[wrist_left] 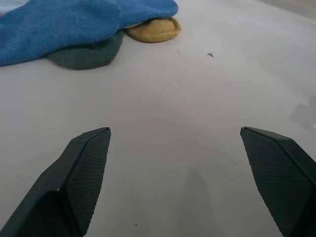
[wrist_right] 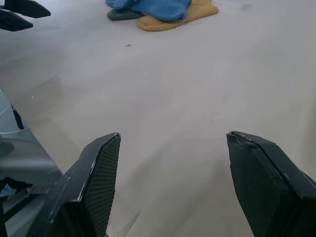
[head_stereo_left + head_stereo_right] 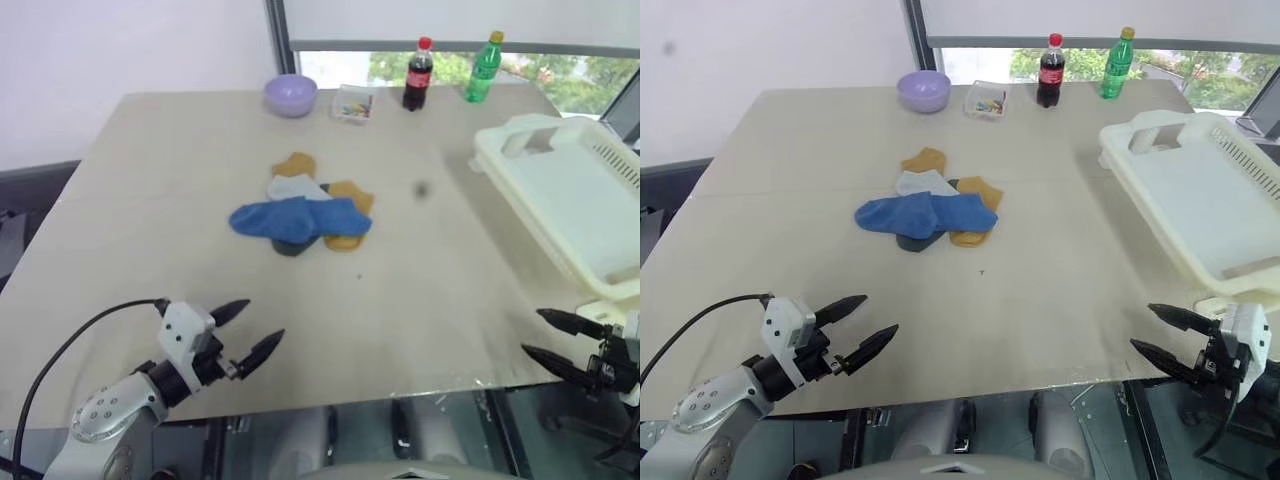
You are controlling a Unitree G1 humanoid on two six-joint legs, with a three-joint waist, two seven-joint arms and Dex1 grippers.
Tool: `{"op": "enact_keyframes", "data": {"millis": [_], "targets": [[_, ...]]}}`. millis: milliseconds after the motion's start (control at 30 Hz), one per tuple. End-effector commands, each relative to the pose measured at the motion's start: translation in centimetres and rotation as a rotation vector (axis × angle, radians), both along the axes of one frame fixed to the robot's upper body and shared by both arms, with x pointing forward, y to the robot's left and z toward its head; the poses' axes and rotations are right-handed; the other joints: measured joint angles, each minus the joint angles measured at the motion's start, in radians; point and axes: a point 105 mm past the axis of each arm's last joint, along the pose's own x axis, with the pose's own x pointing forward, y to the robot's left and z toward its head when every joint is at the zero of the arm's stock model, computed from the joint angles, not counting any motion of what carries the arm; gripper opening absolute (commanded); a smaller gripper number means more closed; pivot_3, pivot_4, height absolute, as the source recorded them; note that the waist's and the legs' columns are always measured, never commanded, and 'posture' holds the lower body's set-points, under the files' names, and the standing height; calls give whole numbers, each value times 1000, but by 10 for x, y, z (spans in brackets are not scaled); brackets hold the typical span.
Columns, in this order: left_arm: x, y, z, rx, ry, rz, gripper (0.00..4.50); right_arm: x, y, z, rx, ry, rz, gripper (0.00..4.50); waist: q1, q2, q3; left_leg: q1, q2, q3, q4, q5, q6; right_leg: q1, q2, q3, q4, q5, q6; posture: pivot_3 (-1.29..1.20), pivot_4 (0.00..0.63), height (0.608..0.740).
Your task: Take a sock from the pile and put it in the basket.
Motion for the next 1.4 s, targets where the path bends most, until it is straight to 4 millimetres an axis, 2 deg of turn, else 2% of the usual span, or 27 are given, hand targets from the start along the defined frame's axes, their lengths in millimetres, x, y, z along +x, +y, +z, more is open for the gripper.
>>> {"op": "enact_keyframes", "data": {"millis": [33, 100, 233, 433, 567, 667, 800, 933, 1133, 1233, 1400], "targets": [[1, -4, 4, 42, -45, -16, 4500, 0, 6, -1, -6, -11, 13, 3526, 0, 0, 0, 0, 0, 0, 0, 0, 0, 0, 0, 0, 0, 0, 0, 0, 150, 735], [8, -3, -6, 82, -24, -3, 4500, -2, 15, -3, -6, -6, 29, 3526, 1, 0, 0, 0, 0, 0, 0, 0, 0, 0, 0, 0, 0, 0, 0, 0, 150, 735], [16, 10, -13, 144, -16, -7, 4500, -6, 26, -1, 2, -17, 24, 3526, 2, 1, 0, 0, 0, -1, 0, 0, 0, 0, 1, 0, 1, 0, 0, 0, 150, 735], [22, 24, -3, 148, -15, 4, 4500, -16, 41, -7, 3, 19, 40, 3526, 1, 1, 0, -1, 0, 0, 0, 0, 0, 0, -1, 0, 0, 0, 0, 0, 150, 735], [34, 20, -1, 163, -32, -14, 4500, -13, 36, 0, 18, 12, 2, 3526, 1, 1, 0, 0, 0, 0, 0, 0, 0, 0, -1, 0, 1, 0, 0, 0, 150, 735], [46, 22, 3, 133, -57, 16, 4500, -8, 28, -2, -33, -6, 2, 3526, 2, 1, 0, 0, 0, 0, 0, 0, 0, 0, -1, 0, 1, 0, 0, 0, 150, 735], [46, 20, 5, 126, -63, -8, 4500, -1, 28, 10, 5, -40, -20, 3526, -2, 1, 1, 0, 0, 0, 0, 0, 0, 0, 0, 0, 2, 0, 0, 0, 150, 735], [51, 15, 6, 119, -79, 0, 4500, -2, 28, 7, -4, -38, -6, 3526, 2, 1, 1, 0, 0, 0, 0, 0, 0, 0, 1, 0, 1, 0, 0, 0, 150, 735], [56, 3, 13, 103, -129, 13, 4500, 1, 36, 17, 29, -81, 13, 3526, 2, 1, 0, 0, 0, 0, 2, 0, 0, 0, 0, 0, 2, 0, 0, 0, 150, 735], [68, -1, 20, 98, -167, 37, 4500, 4, 37, 20, 39, -108, 7, 3526, 2, 1, 1, 1, 0, 0, 2, 0, 0, 0, 1, 0, 3, 0, 0, 0, 150, 735], [111, -11, 33, 130, -251, 110, 4500, 12, 57, 39, 55, -199, 53, 3526, 4, 1, 0, 0, -1, -1, 4, 0, 0, 1, 1, -1, 4, 0, 0, 0, 150, 735]]}}
